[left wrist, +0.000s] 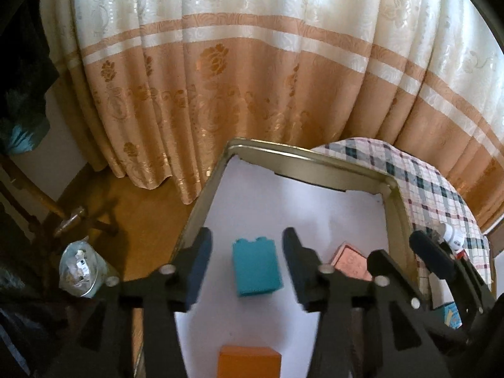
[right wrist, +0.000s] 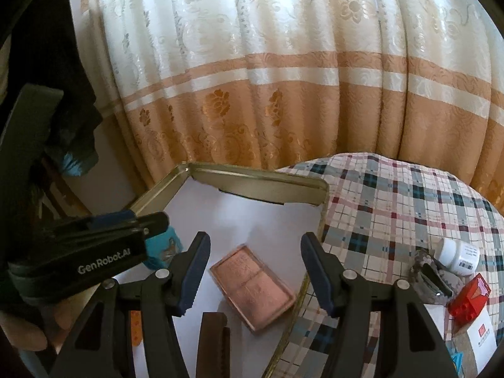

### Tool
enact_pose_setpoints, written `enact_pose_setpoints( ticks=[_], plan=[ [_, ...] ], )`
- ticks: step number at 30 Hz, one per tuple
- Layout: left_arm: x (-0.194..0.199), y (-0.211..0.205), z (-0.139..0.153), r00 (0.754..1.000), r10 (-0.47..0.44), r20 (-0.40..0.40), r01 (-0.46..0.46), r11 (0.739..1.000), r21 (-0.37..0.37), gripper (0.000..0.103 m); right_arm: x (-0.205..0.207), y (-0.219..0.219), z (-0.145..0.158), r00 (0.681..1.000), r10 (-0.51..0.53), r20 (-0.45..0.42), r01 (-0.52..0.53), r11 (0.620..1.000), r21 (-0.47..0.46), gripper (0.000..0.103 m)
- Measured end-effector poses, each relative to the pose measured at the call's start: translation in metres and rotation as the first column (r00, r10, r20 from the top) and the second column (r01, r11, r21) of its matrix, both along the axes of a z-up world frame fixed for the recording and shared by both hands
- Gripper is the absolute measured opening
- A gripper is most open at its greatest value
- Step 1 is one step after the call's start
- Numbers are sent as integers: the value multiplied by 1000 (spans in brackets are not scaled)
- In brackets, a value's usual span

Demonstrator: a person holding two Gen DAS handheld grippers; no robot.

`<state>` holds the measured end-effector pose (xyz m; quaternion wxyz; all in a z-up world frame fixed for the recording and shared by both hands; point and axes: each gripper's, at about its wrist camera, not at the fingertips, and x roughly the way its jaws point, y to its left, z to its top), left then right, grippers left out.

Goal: Organize rigid objects
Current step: 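Open the left tool over the tray while the right tool releases the copper plate, then move both tools back toward the objects left on the table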

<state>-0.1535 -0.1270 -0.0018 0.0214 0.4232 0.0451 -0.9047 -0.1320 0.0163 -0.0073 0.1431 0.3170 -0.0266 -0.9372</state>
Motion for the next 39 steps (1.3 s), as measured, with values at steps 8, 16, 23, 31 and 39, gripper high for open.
enact_pose_setpoints(
  ticks=[8,16,23,31,39],
  plan=[
    [15,-8,15,994,77,-81,-68,992,109,102,6,11,3,999,-39,-36,37,998,-50,89],
    [23,-3,17,991,93,-100,-85,993,76,102,12,30,4,998,-54,-36,47,987,-157,90],
    [44,4,25,973,125,-195,-113,991,69,102,23,43,6,992,-94,-79,77,978,-191,90],
    [64,2,24,955,195,-222,-178,979,95,102,31,51,4,989,-121,-86,104,979,-178,90],
    [77,11,20,953,192,-236,-172,980,100,102,46,68,3,975,-184,-125,168,977,-131,90]
  ],
)
